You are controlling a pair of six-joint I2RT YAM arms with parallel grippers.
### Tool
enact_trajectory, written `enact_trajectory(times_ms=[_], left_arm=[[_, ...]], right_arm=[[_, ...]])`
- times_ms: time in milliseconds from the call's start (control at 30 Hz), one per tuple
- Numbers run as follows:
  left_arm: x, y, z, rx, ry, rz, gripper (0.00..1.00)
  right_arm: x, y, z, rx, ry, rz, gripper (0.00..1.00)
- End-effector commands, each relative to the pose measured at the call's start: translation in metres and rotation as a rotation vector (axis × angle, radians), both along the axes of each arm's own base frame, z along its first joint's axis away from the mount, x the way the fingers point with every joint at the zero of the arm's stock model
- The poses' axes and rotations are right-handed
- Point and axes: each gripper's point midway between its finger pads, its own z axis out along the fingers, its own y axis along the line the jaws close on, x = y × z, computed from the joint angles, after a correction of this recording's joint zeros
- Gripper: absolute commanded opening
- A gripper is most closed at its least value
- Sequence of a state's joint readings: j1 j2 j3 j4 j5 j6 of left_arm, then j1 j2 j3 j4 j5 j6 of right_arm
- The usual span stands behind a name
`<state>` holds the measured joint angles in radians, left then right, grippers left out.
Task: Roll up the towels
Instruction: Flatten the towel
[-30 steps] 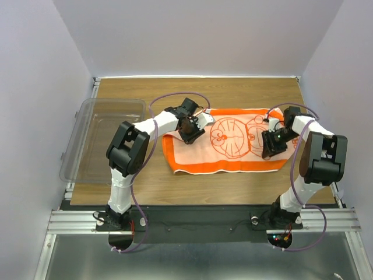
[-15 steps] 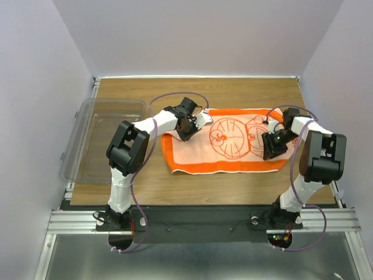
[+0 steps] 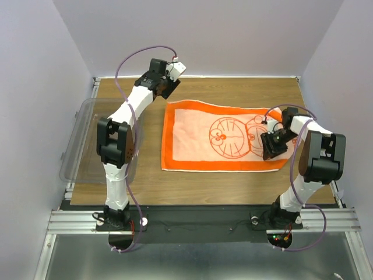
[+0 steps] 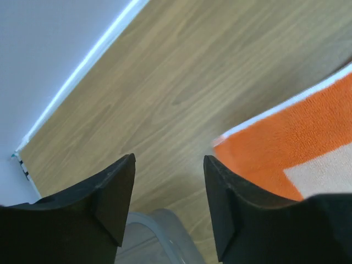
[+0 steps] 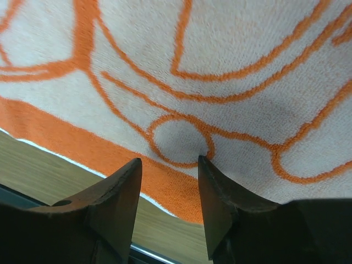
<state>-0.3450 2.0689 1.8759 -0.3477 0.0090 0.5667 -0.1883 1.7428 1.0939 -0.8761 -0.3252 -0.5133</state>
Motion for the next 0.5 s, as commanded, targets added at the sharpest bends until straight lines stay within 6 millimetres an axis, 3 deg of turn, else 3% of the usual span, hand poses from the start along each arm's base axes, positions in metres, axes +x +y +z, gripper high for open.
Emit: enact_trajectory(times_ms=[0,33,67,100,167,200,267,367,467], left_arm=[[-0.012,-0.026,0.027,-0.071,-0.030,-0.070,0.67],[-0.023,-0.029,0.019,-0.087,0.003,-0.075,0.67],[-0.033,-0.038,0.029,-0.114,-0.005,-0.105,0.67],[-0.045,-0.041,0.017,-0.123,0.036,-0.124,0.67],[-0.066,-0.058,0.018,-0.191,0.078,-0.172,0.67],[-0.083,-0.070,0.001,-0.190,0.128,-0.204,0.66],[-0.102,-0.085,-0.008,-0.207,0.166,-0.240,0.63],[-0.134,-0.111,-0.032,-0.220,0.244,-0.307,0.57],[-0.156,-0.122,-0.055,-0.237,0.325,-0.334,0.49]], right_arm=[[0.030,0.006,0.039,0.032,-0.125,0.021,0.51],[0.045,0.001,0.055,0.008,-0.184,0.013,0.51],[0.051,-0.002,0.061,-0.006,-0.205,0.013,0.52],[0.058,-0.005,0.066,-0.023,-0.224,0.017,0.51],[0.072,-0.019,0.072,-0.075,-0.252,0.016,0.51],[0.075,-0.024,0.066,-0.087,-0.233,0.011,0.50],[0.082,-0.031,0.063,-0.108,-0.230,0.012,0.49],[0.078,-0.038,0.041,-0.138,-0.168,0.032,0.47],[0.071,-0.039,0.025,-0.141,-0.130,0.048,0.43]])
